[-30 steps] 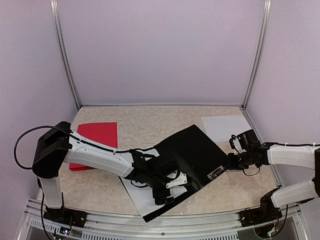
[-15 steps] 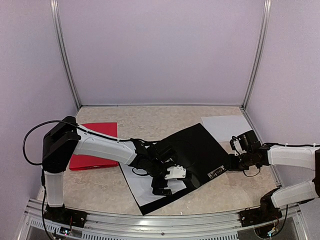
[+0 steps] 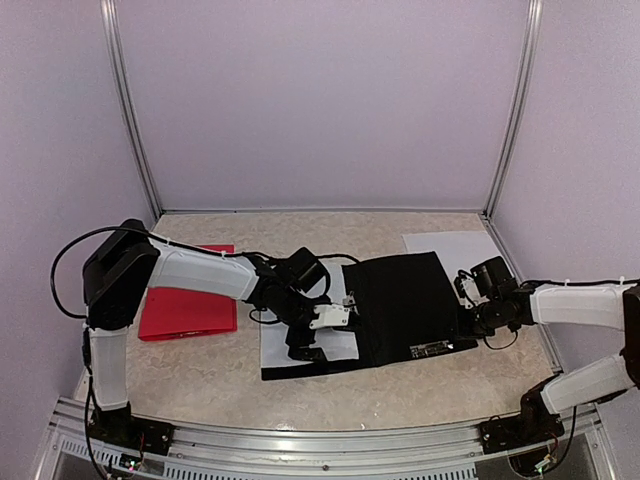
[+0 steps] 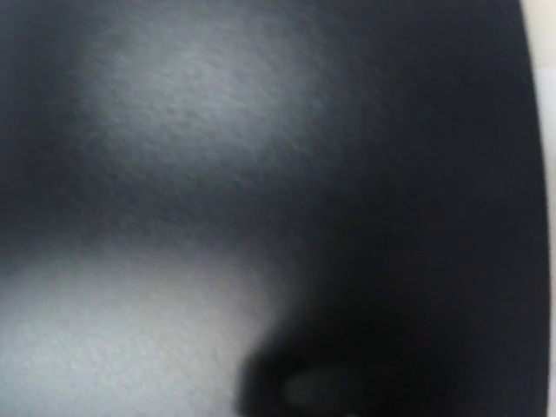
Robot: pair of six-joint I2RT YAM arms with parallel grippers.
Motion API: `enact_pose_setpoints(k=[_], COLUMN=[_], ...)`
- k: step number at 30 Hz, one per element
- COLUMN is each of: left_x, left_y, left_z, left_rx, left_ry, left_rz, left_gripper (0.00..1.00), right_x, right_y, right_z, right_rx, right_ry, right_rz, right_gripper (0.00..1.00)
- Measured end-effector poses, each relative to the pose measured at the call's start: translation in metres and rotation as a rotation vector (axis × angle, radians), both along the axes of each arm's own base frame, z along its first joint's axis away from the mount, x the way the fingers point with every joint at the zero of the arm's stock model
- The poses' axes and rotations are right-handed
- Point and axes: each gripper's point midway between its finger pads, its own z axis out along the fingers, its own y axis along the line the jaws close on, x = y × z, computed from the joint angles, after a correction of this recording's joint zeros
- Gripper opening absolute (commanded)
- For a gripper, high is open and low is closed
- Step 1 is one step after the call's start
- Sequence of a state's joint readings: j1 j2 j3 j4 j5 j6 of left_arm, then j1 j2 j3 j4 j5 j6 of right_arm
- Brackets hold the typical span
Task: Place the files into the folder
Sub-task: Move the folder with some files to the center of the board.
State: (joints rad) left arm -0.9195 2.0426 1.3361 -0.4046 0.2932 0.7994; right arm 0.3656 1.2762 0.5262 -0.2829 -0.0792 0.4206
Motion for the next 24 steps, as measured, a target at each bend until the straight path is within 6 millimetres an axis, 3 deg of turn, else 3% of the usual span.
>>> enact_pose_setpoints(k=[15,20,24], left_x=[0.031,0.025,0.006], left_y=[0.040,0.035,0.020], left_z=[0.001,0.002,0.004], left_rx=[-0.005,-0.003,-0.012], left_ry=[-0.013,-0.005,0.024], left_rz=[0.101,0.111,0.091], left_gripper=[0.99,0.99,0.99], right_x=[-0.024,-0.028,-0.034], right_y=[0.027,0.021,0.018], right_z=[0.013,0.008,0.002], right_rx=[0.085,0.076,0.070], right_ry=[-0.025,-0.006,0.015], right_rz=[0.092,0.044,0.023], right_gripper=[0.32,0.31,0.30])
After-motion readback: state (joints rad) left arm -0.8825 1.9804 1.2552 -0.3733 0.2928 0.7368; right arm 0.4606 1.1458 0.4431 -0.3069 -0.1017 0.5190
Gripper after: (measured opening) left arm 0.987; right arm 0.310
